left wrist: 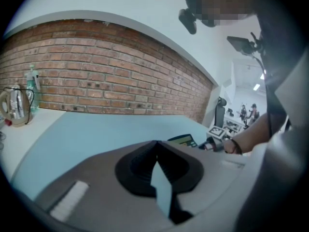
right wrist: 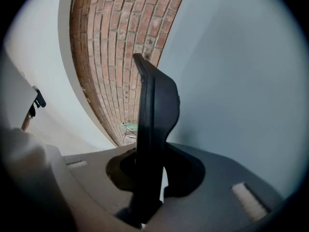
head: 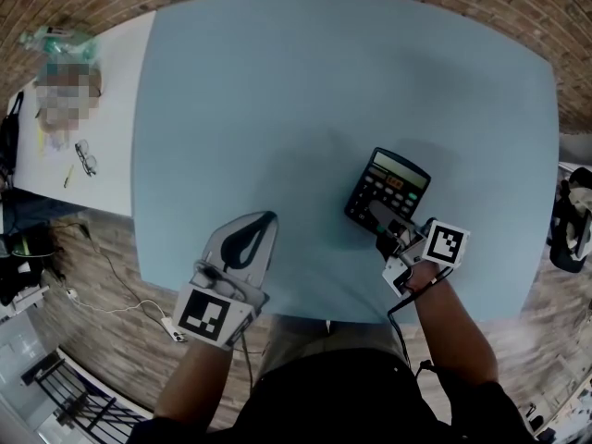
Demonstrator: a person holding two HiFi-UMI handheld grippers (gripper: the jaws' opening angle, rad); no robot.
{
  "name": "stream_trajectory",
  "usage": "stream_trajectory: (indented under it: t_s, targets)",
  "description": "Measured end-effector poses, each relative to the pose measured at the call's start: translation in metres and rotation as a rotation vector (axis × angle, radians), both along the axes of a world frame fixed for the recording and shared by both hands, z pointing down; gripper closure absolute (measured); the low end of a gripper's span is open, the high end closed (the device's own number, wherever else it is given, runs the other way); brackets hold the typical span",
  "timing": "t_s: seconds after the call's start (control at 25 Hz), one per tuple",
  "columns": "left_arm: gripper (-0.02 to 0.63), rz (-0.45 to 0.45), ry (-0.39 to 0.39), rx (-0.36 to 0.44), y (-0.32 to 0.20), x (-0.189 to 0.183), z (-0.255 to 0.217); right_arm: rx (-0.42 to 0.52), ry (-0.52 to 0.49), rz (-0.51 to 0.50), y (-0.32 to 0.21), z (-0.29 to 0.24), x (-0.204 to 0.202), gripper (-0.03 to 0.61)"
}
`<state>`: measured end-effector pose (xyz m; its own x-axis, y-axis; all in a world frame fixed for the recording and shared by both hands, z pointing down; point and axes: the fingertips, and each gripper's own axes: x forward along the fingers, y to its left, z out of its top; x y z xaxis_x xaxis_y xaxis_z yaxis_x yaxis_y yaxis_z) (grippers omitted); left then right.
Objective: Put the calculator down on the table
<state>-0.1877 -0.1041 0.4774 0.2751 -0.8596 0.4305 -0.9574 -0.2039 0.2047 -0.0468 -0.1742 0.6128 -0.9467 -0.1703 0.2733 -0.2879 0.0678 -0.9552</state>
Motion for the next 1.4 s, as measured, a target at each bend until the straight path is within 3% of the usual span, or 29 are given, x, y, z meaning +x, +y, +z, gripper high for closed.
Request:
stream_trajectory:
  t_s: [0.12, 0.36, 0.72, 1.4]
  targets:
    - [0.611, 0.020, -0.034, 0.003, 0.006, -0.004, 0.006, -0.002, -0.003, -0.008, 0.002, 0.001, -0.001, 0.503]
    - [0.611, 0.000, 0.008, -0.001, 0.003, 0.002, -0.002, -0.015, 0.010, -0.026, 0.006, 0.004, -0.001, 0.500]
    - [0.611, 0.017, -0.032, -0.010, 0.015, -0.002, 0.007, -0.038, 0.029, -0.041, 0.013, 0.003, -0.003, 0.485]
    - [0.611, 0.018, -0.035, 0.005, 0.020, 0.007, 0.000, -0.094, 0.005, -0.053, 0.022, 0.008, 0.000, 0.440]
